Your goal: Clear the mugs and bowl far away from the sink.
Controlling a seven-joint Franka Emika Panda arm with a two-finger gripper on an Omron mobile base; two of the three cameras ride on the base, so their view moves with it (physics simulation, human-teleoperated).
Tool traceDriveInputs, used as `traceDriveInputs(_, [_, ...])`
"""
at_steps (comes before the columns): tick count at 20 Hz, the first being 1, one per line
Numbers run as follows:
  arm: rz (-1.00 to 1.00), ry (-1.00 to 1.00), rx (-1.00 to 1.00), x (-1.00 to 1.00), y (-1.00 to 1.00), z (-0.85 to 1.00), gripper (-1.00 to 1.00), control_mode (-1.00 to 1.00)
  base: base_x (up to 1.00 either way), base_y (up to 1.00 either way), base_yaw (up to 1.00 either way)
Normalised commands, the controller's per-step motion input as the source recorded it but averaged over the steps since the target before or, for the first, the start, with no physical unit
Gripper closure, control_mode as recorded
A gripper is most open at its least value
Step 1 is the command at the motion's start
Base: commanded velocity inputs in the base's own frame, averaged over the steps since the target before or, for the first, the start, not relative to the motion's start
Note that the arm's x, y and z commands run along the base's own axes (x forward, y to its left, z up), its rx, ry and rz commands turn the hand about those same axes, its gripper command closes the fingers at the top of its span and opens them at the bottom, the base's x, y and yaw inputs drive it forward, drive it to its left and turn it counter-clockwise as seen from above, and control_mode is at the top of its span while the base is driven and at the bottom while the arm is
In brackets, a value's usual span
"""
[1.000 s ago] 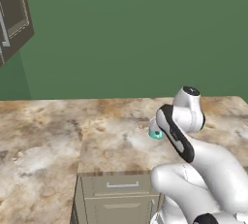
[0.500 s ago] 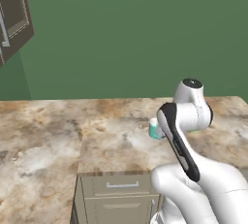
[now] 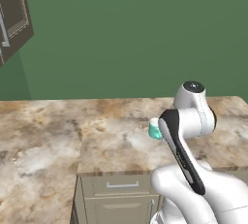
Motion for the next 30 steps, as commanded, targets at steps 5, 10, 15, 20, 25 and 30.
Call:
traceDriveInputs(5, [-0.26, -0.01, 0.2, -0.22, 0.0, 0.0, -1.0, -1.0, 0.0, 0.0, 0.0])
traceDriveInputs(10, [-0.5, 0.0, 0.2, -0.35, 0.07, 0.0, -1.0, -1.0, 0.0, 0.0, 0.0])
traceDriveInputs(15, [-0.46, -0.11, 0.06, -0.31, 0.17, 0.26, -1.0, -1.0, 0.0, 0.0, 0.0])
traceDriveInputs(20, [-0.18, -0.11, 0.0, -0.21, 0.14, 0.66, -1.0, -1.0, 0.0, 0.0, 0.0])
traceDriveInputs(25, [-0.01, -0.07, 0.02, -0.42, 0.0, 0.57, -1.0, -1.0, 0.0, 0.0, 0.0])
traceDriveInputs(30, [0.0, 0.0, 0.0, 0.0, 0.0, 0.0, -1.0, 1.0, -0.35, 0.05, 0.26])
